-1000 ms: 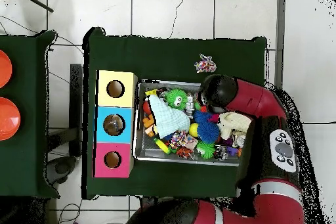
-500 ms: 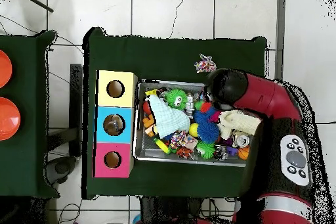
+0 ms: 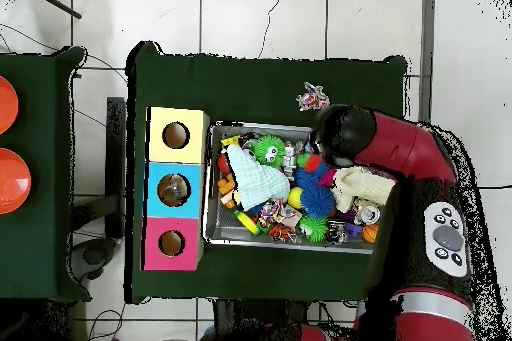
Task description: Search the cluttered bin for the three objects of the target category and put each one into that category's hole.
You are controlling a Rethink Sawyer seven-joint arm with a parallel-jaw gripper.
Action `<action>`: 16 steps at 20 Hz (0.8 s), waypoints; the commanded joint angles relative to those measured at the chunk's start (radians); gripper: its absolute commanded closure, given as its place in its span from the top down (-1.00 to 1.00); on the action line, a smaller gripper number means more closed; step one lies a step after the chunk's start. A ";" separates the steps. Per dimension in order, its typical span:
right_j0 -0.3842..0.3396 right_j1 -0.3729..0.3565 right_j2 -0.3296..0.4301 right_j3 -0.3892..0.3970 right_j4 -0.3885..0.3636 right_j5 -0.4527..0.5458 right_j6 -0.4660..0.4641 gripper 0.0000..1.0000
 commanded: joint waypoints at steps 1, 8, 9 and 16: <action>-0.032 0.123 0.070 0.019 0.000 -0.115 0.173 -1.00; -0.052 0.161 0.088 0.017 0.004 -0.171 0.144 -1.00; -0.055 0.166 0.091 0.015 0.004 -0.176 0.137 -1.00; -0.069 0.185 0.108 -0.003 -0.004 -0.198 0.099 -1.00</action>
